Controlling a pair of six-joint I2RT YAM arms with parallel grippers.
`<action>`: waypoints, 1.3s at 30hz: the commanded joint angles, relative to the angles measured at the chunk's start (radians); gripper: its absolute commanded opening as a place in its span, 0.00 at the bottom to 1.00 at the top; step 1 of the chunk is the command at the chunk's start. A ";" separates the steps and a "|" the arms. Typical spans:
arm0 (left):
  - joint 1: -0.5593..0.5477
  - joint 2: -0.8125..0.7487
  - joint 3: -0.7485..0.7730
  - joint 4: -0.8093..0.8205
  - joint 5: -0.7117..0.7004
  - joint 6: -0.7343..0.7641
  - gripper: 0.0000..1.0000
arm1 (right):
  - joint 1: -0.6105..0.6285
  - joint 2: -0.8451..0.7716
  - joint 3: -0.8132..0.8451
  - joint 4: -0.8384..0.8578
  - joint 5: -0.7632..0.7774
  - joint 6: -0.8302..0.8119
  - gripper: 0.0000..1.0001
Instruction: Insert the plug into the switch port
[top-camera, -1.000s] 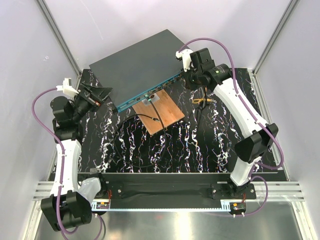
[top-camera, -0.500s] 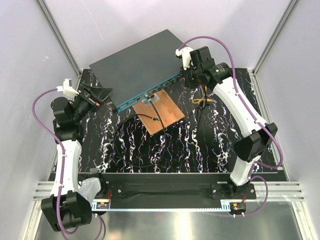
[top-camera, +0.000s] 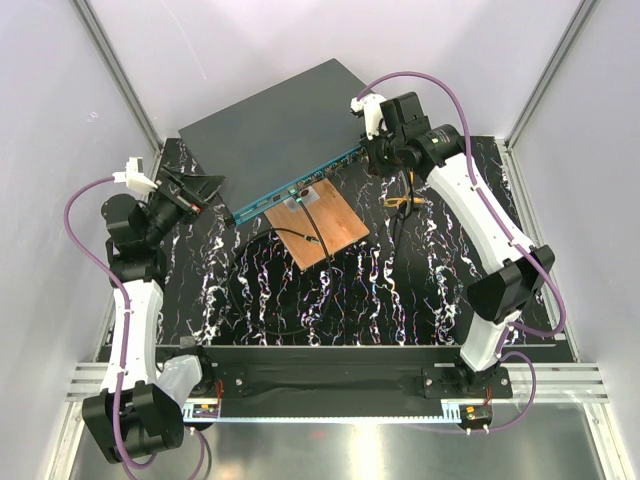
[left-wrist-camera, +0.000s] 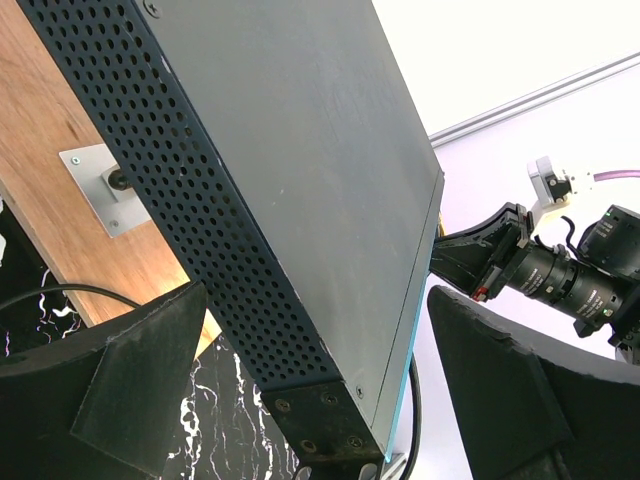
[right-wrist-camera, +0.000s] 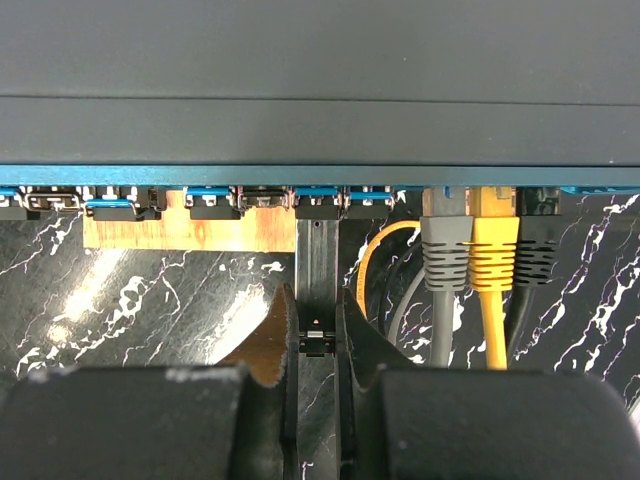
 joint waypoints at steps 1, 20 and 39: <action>0.006 -0.009 0.001 0.075 0.020 -0.001 0.99 | -0.002 0.012 0.036 0.019 -0.042 0.011 0.00; 0.006 -0.007 -0.005 0.091 0.020 -0.005 0.99 | 0.001 0.051 0.126 0.004 -0.068 -0.009 0.00; 0.005 -0.012 -0.015 0.095 0.017 -0.004 0.99 | 0.001 0.055 0.177 0.045 -0.049 0.065 0.00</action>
